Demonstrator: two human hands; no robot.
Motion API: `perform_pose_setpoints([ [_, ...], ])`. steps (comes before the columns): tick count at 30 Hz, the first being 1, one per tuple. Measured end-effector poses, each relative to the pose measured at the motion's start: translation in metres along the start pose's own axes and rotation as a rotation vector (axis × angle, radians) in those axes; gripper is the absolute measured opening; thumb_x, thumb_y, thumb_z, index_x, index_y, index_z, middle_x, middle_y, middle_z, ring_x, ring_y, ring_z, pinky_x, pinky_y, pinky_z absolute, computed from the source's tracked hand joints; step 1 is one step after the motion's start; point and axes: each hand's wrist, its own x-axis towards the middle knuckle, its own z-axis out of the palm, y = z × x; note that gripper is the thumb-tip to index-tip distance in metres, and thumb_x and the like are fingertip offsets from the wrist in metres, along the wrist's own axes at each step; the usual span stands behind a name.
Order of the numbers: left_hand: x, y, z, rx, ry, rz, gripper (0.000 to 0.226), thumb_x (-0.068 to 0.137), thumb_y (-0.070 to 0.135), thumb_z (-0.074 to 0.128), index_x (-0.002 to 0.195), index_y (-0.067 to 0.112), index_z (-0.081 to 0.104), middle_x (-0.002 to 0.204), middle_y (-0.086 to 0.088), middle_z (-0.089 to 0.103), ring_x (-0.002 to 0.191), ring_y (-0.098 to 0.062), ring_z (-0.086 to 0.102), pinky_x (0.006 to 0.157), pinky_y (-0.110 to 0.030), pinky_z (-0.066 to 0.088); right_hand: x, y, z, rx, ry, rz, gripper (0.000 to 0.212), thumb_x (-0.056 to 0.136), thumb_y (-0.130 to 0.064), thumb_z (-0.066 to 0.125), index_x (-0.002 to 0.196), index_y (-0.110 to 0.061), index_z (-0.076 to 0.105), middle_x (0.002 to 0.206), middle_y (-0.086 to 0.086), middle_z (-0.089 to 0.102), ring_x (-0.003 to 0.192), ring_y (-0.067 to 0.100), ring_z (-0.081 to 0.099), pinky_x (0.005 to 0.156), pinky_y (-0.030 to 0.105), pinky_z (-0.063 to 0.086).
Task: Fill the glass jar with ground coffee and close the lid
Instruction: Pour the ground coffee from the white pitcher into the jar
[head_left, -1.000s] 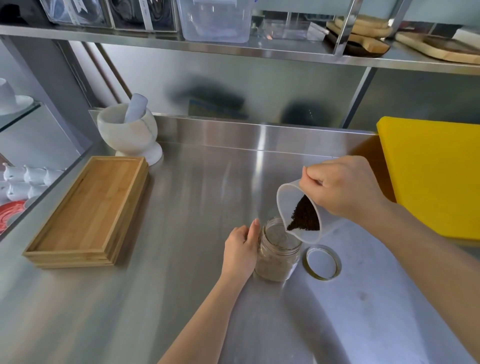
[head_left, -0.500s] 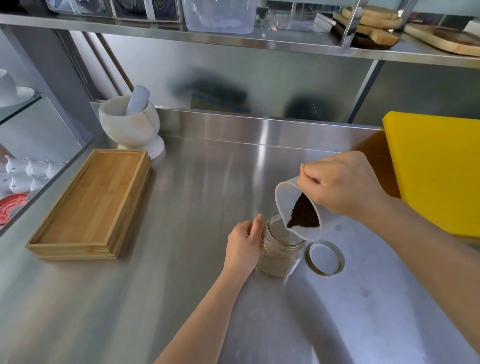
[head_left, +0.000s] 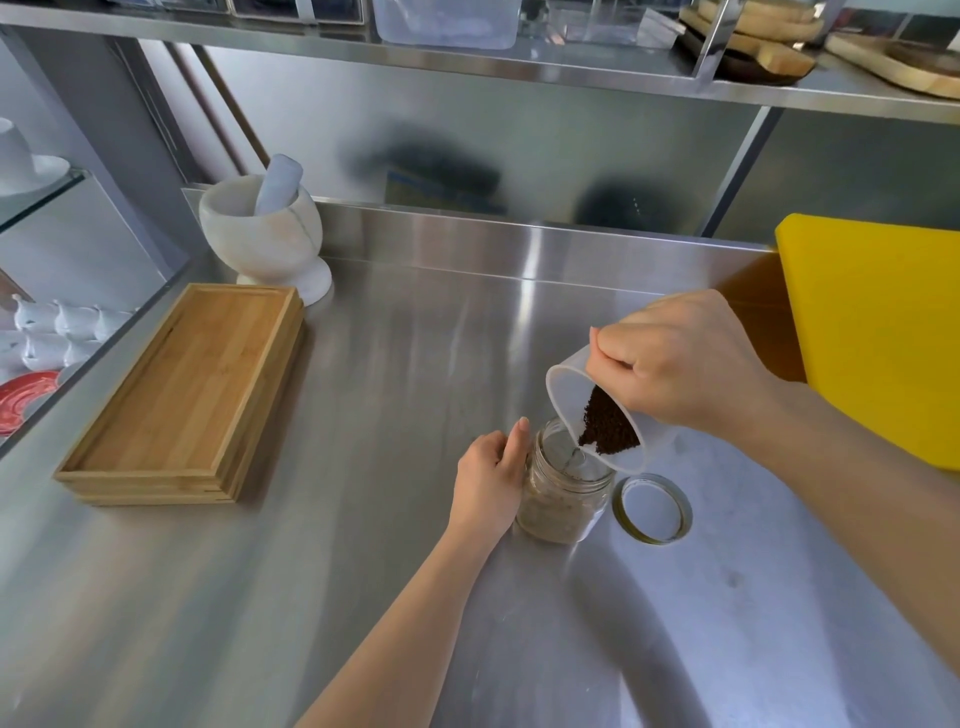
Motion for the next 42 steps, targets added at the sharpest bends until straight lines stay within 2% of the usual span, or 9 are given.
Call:
perform_pose_setpoints([
  [15,0.000,-0.001,0.001,-0.021,0.001,-0.001,0.053,0.093,0.041,0.046,0.055,0.016,0.020,0.053,0.003,0.025,0.054,-0.017,0.023,0.054,-0.033,0.021,0.002,-0.002,0.000,0.005,0.000,-0.080,0.037,0.078,-0.012,0.052,0.041,-0.006,0.045,0.034,0.012,0.044,0.028,0.031,0.037,0.032,0.029,0.043],
  [21,-0.001,0.001,0.001,-0.033,0.013,-0.001,0.053,0.093,0.039,0.047,0.054,0.017,0.020,0.051,0.006,0.023,0.052,-0.016,0.021,0.052,-0.032,0.020,0.005,-0.005,-0.002,0.008,-0.004,-0.129,0.039,0.071,-0.005,0.059,0.044,-0.012,0.032,0.033,0.010,0.038,0.028,0.029,0.032,0.031,0.025,0.039],
  [25,-0.001,0.001,0.001,-0.027,0.014,0.000,0.053,0.093,0.039,0.047,0.054,0.017,0.020,0.050,0.005,0.023,0.051,-0.016,0.021,0.051,-0.031,0.020,0.004,-0.006,-0.001,0.010,0.002,-0.168,0.037,0.074,-0.004,0.057,0.040,-0.009,0.040,0.034,0.010,0.037,0.029,0.028,0.031,0.031,0.025,0.037],
  [29,-0.001,0.000,0.001,-0.026,0.014,-0.002,0.051,0.093,0.040,0.046,0.056,0.017,0.019,0.053,0.004,0.022,0.054,-0.018,0.021,0.054,-0.034,0.020,0.003,-0.006,0.000,0.018,0.016,-0.195,0.043,0.082,-0.009,0.049,0.040,-0.008,0.042,0.034,0.009,0.040,0.029,0.027,0.032,0.033,0.026,0.039],
  [42,0.001,-0.002,0.003,-0.028,0.020,-0.016,0.051,0.093,0.041,0.047,0.056,0.016,0.021,0.054,0.003,0.025,0.055,-0.018,0.023,0.056,-0.033,0.022,0.000,-0.010,-0.001,0.033,0.036,-0.252,0.044,0.084,-0.010,0.049,0.040,-0.007,0.045,0.035,0.009,0.042,0.029,0.025,0.034,0.033,0.025,0.040],
])
